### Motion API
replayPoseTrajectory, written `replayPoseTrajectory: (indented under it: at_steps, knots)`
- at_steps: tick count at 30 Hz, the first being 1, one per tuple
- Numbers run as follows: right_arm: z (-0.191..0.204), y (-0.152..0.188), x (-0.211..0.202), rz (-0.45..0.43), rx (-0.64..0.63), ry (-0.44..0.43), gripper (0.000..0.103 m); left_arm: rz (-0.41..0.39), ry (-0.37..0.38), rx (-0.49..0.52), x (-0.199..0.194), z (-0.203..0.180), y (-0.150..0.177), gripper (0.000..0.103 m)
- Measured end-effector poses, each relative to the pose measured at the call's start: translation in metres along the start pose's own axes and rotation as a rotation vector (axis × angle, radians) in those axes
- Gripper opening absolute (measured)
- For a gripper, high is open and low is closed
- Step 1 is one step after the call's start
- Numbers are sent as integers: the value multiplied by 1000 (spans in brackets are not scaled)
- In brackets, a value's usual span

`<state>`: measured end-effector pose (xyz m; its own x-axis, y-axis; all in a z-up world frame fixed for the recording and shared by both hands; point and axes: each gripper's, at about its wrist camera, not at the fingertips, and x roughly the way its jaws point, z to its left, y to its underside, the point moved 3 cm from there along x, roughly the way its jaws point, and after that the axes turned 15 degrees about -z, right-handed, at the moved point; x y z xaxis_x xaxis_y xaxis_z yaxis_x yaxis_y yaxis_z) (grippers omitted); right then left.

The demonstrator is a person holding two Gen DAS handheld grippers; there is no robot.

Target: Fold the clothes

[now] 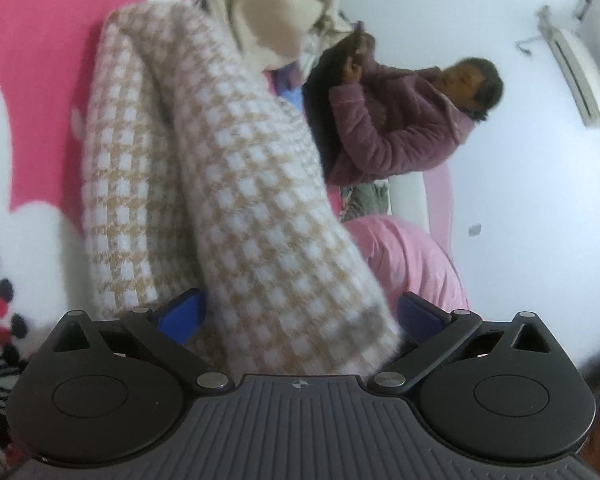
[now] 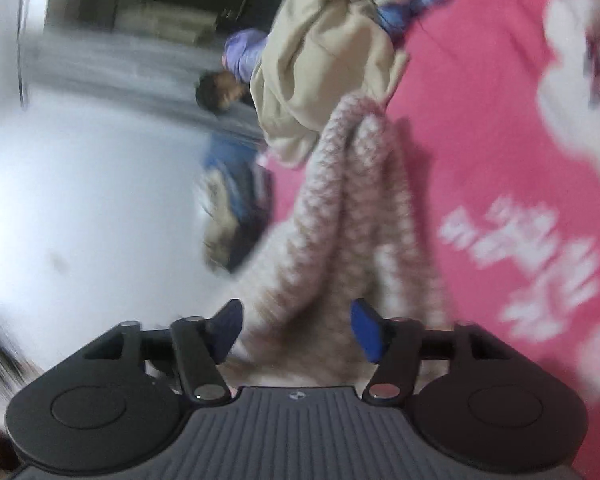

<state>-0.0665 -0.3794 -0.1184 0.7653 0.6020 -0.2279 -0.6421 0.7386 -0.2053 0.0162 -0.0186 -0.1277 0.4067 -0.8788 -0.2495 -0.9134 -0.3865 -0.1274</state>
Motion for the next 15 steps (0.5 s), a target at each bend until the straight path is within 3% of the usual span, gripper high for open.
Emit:
replayPoseTrajectory:
  at_steps: [4, 9, 11, 15]
  knots:
    - [-15, 2, 24, 10, 157, 9, 72, 37, -11, -57, 20, 2, 6, 103]
    - [-8, -5, 30, -26, 157, 3, 81, 61, -29, -26, 22, -1, 10, 103]
    - [-9, -1, 40, 16, 127, 65, 82, 66, -32, -19, 21, 0, 10, 103]
    - [-17, 24, 61, 134, 168, 107, 82, 85, -38, -22, 23, 2, 11, 103]
